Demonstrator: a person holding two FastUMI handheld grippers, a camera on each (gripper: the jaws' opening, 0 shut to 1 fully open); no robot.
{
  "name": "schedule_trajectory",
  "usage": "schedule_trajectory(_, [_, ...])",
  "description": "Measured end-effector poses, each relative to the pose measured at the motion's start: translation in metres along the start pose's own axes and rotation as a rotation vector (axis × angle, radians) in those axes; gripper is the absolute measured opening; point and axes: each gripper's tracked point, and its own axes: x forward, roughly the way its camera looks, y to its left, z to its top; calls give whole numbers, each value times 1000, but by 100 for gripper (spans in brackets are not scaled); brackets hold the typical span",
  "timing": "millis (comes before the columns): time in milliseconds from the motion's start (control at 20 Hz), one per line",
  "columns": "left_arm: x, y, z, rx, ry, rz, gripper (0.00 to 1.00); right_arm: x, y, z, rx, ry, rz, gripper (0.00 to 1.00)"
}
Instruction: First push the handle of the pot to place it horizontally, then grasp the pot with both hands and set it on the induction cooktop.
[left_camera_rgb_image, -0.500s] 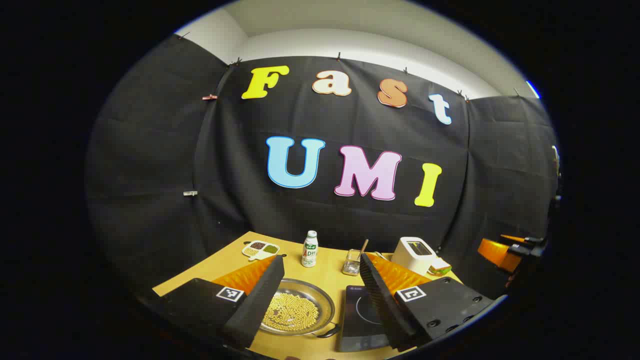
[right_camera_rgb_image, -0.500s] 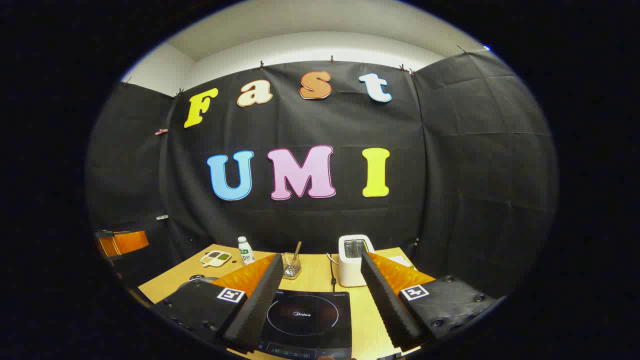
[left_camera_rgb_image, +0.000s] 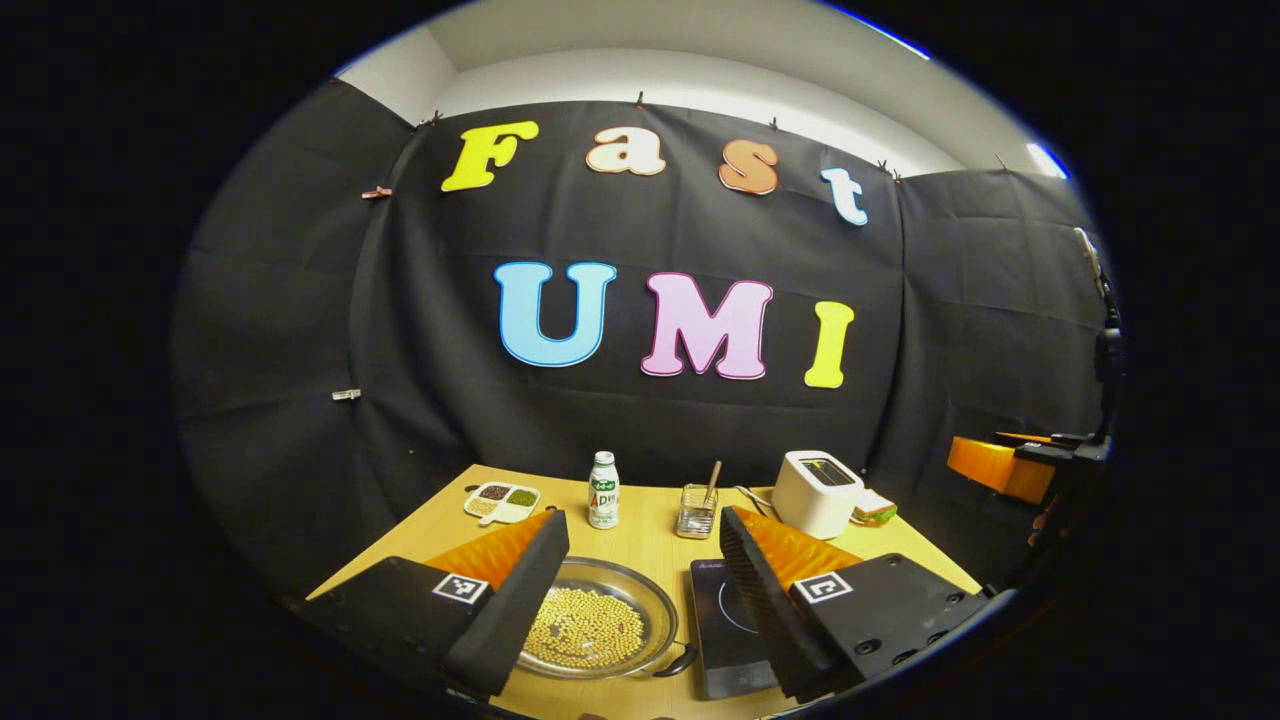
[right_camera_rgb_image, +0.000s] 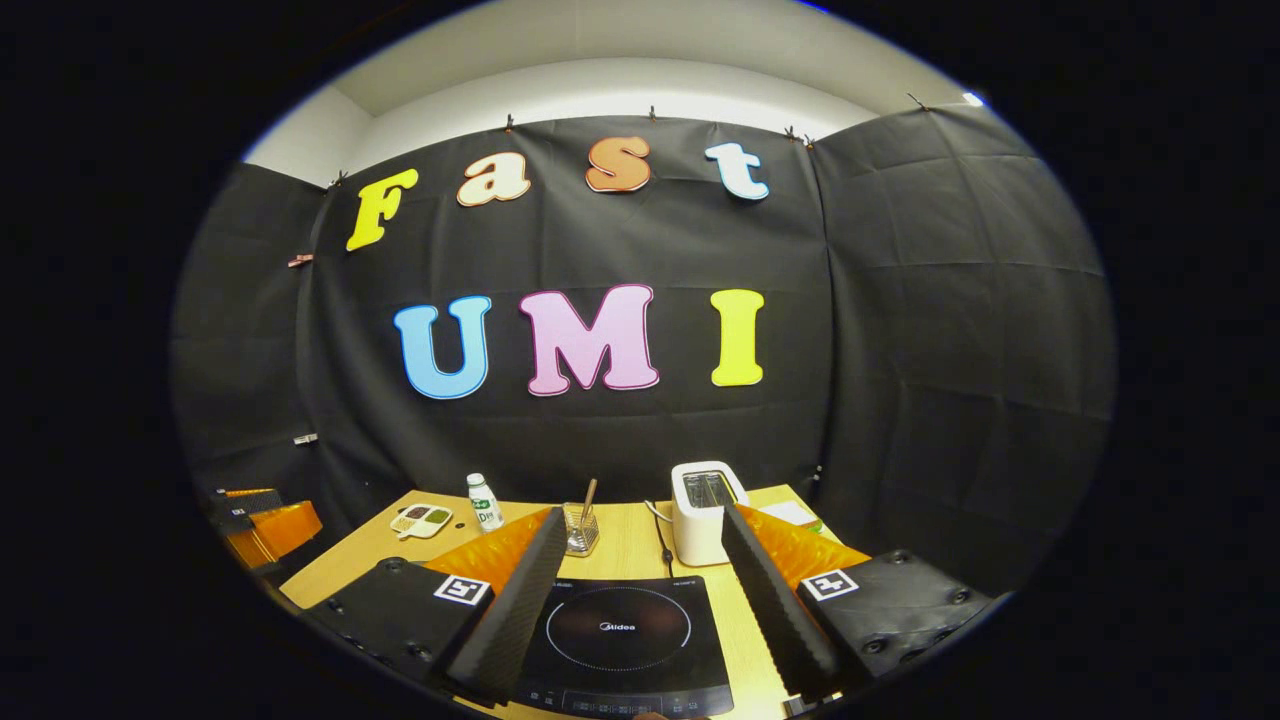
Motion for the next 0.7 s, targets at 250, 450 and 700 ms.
schedule_trajectory(250, [9,40,-5,68,-4,26,95,2,19,-3,-13,11,-27,97])
schedule_trajectory(450, [15,54,-10,59,-6,1,95,1,32,-8,-47,29,-40,97])
schedule_trajectory(700, [13,56,-20,14,28,-45,95,-7,32,-12,-84,30,-80,97])
